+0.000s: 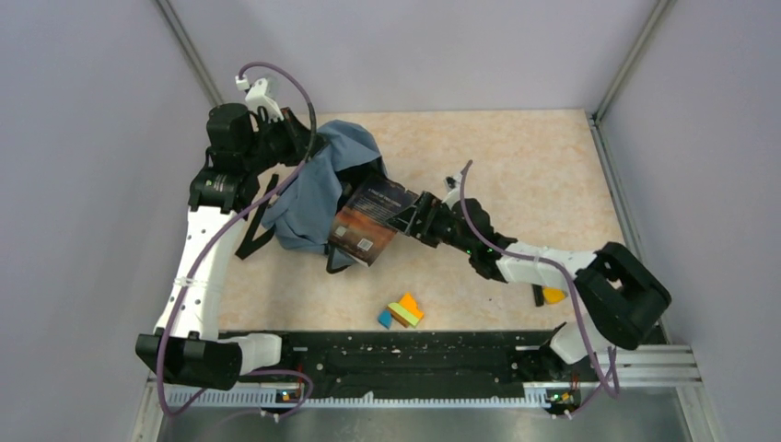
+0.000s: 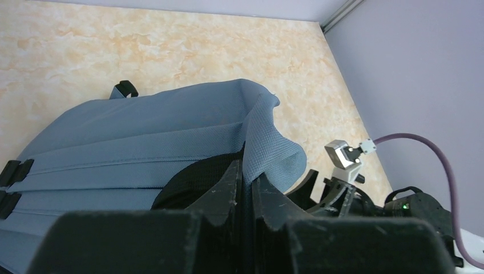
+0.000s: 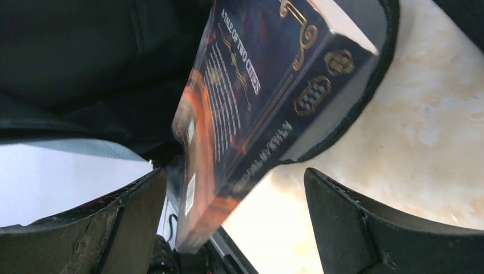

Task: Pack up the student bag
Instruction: Adjust the book in the student bag.

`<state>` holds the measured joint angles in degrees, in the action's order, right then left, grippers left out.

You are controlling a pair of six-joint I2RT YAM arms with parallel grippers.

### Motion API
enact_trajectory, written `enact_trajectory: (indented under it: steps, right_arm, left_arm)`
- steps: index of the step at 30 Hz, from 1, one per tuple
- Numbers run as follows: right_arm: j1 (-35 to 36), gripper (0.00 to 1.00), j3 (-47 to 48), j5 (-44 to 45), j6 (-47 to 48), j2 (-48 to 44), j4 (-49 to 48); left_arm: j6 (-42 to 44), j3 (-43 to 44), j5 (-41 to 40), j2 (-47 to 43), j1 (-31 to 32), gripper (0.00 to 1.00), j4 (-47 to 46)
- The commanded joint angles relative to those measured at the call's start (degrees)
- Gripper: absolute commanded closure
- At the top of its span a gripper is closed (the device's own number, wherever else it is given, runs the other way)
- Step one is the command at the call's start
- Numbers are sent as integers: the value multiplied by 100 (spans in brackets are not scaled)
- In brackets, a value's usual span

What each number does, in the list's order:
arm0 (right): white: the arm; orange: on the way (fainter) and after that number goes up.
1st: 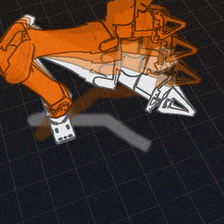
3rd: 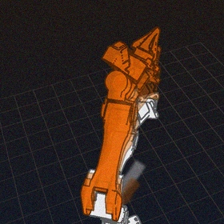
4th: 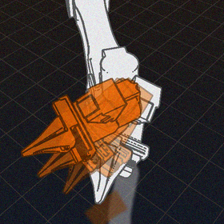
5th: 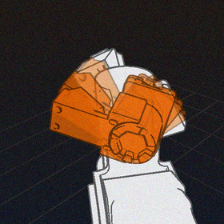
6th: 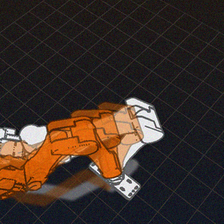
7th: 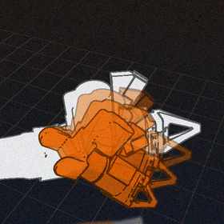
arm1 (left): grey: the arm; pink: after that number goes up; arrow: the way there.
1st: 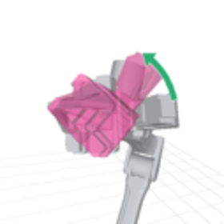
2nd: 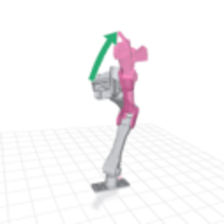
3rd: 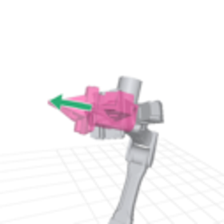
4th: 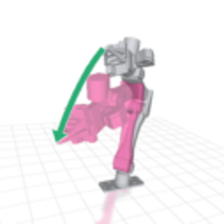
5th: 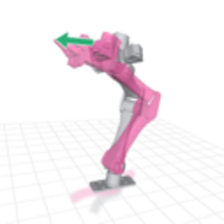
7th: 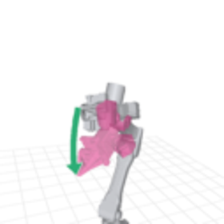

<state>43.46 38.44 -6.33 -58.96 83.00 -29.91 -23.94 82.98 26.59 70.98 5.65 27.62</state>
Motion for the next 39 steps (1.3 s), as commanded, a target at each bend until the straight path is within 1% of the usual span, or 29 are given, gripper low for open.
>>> enact_trajectory:
  steps: [1,5,7,8,9,10,13,14,18,21,23,27,31,34,37,39]
  right_arm:
    - [92,13,741,-217,-257,609,-836]
    - [117,25,944,-329,-534,1044,-1628]
    - [112,40,1023,-267,-588,1166,-1809]
    - [102,50,1048,-277,-608,1195,-1913]
    - [101,64,1047,-282,-600,1184,-1969]
    - [108,75,1033,-249,-569,1134,-1977]
    - [110,96,1006,-233,-131,840,-1788]
    - [110,100,997,-225,43,722,-1631]
    - [133,100,976,-522,527,481,-1465]
    - [167,100,1374,-1137,745,651,-1169]
    - [267,100,1679,-1349,996,765,-853]
    - [492,100,2155,-1280,1717,921,-123]
    - [503,100,2600,-1120,2054,1167,157]
    - [450,100,2917,-703,1819,1437,71]
    - [312,100,3017,-159,855,1656,-210]
    - [214,100,2910,173,156,1774,-599]
  left_arm:
    - [-117,61,90,-269,-73,100,-937]
    - [-112,54,92,-294,-89,100,-931]
    - [-102,31,68,-323,-90,100,-933]
    - [-95,22,54,-334,-98,100,-938]
    - [-82,9,44,-351,-99,100,-934]
    - [-72,12,41,-367,-106,100,-929]
    - [-49,-15,0,-415,-125,100,-932]
    - [-58,-22,-4,-421,-126,100,-948]
    - [-105,-31,49,-419,-134,100,-989]
    - [-159,-45,112,-386,-134,100,-1070]
    - [-200,-35,150,-352,-134,100,-1097]
    - [-225,-21,220,-313,-134,100,-1134]
    - [-216,-66,289,-324,-134,100,-1190]
    - [-195,-117,372,-337,-134,100,-1242]
    - [-128,-157,408,-387,-134,100,-1272]
    - [-91,-164,419,-408,-134,100,-1268]
